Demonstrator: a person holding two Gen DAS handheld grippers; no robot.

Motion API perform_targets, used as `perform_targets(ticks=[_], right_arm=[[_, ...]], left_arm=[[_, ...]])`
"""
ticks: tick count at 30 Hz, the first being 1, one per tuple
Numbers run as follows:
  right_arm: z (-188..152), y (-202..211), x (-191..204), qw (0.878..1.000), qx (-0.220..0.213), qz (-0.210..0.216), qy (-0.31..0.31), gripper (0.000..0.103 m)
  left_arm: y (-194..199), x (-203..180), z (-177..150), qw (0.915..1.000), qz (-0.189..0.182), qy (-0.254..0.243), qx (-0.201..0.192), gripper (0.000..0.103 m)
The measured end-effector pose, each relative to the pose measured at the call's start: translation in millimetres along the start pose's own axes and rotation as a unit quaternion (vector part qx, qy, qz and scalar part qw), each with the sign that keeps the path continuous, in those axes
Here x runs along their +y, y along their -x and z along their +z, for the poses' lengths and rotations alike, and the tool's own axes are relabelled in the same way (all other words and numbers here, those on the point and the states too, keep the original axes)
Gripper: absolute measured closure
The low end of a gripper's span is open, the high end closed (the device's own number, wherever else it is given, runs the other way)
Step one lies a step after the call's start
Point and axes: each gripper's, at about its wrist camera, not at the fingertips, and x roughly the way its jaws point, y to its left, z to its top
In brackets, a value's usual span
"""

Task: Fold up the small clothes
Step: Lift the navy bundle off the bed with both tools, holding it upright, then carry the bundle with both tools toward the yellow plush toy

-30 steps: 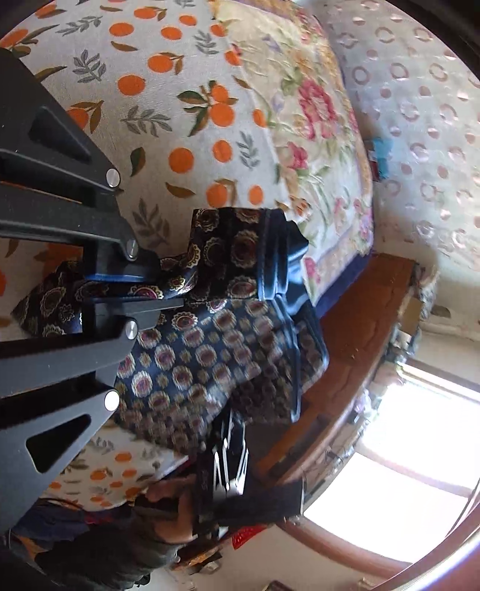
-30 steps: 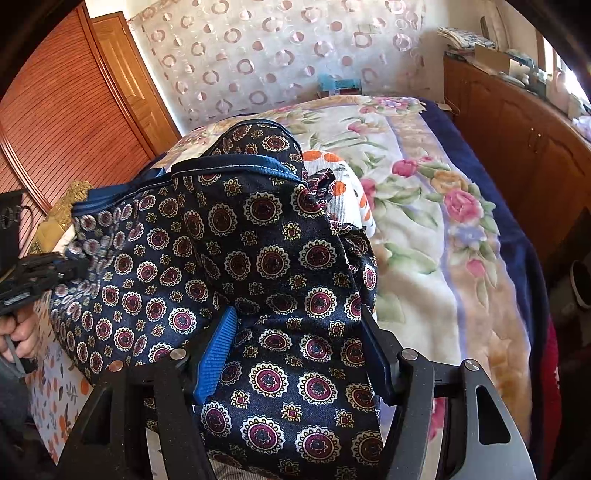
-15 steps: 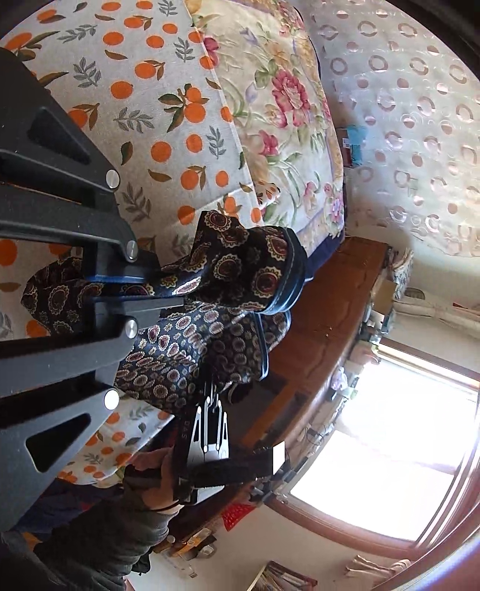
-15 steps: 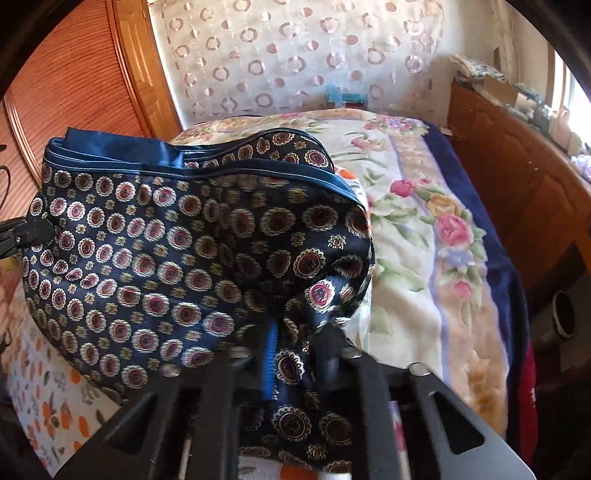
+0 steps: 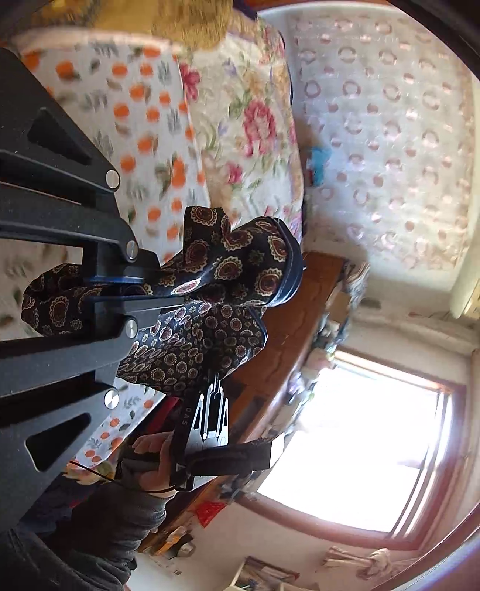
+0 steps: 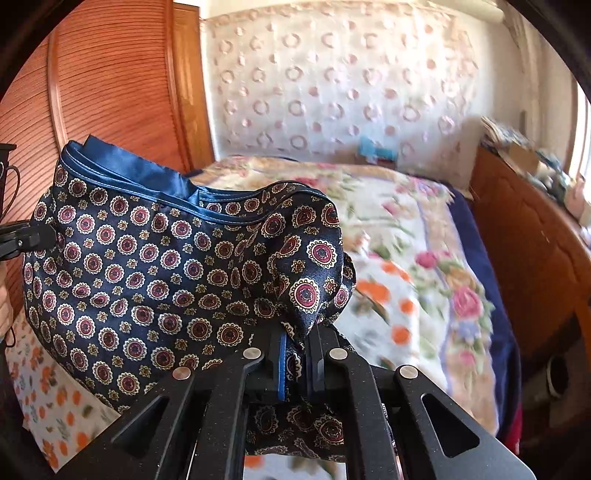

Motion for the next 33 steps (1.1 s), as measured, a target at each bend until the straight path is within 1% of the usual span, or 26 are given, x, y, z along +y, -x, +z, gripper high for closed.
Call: perform_targets(ticks=[1,4,7,8,13,17,18,19,21,23,24,25,26,30,32,33], right_arm=[[4,-2,7,1.000,-0.005,0.005,0.006,0.097],[30,-17,48,0.999,-0.018,0.028,0.040,0.097],[54,-37,90,0.996,-0.018,0.047,0.080,0.097],[65,-46,110,0.994,-0.019,0.053,0.093,0.097],[109,-77,179,0.986,-0.033,0.082,0.141,0.097],[142,-107,218,0.979,-0.046,0.094,0.176,0.097],[150,-115,226,0.977,-0.047,0.097,0.184,0.097],[159,-124,238,0.975,-0.048,0.099,0.194,0.097],[174,-144,259,0.972,-0.045,0.100,0.209,0.097],[189,-174,279,0.968,-0.044,0.097,0.227,0.097],[191,-199,265,0.966,-0.044,0.096,0.236,0.098],[195,-209,274,0.964,-0.044,0.097,0.242,0.098],[197,-220,283,0.963,-0.039,0.099,0.249,0.098],[202,-246,290,0.956,-0.026,0.110,0.271,0.097],[202,-260,290,0.954,-0.017,0.120,0.275,0.097],[207,-269,295,0.954,-0.015,0.121,0.275,0.097]], left_arm=[[11,6,-1,0.9999,0.009,0.003,-0.006,0.098],[49,33,-6,0.9986,0.042,0.013,-0.029,0.098],[83,60,-10,0.9953,0.079,0.026,-0.049,0.098],[95,70,-12,0.9938,0.090,0.033,-0.056,0.098],[148,114,-22,0.9846,0.143,0.057,-0.082,0.098],[170,136,-30,0.9768,0.176,0.069,-0.101,0.098],[175,142,-33,0.9728,0.193,0.070,-0.108,0.098],[177,146,-36,0.9698,0.204,0.072,-0.113,0.098],[176,160,-45,0.9657,0.214,0.087,-0.118,0.098],[175,174,-57,0.9595,0.228,0.109,-0.124,0.098],[178,179,-65,0.9574,0.233,0.116,-0.124,0.098],[179,184,-73,0.9561,0.235,0.124,-0.124,0.098],[180,189,-77,0.9556,0.234,0.130,-0.122,0.098],[176,203,-96,0.9535,0.235,0.154,-0.110,0.098],[172,206,-102,0.9533,0.237,0.157,-0.102,0.098],[175,205,-106,0.9535,0.237,0.158,-0.100,0.098]])
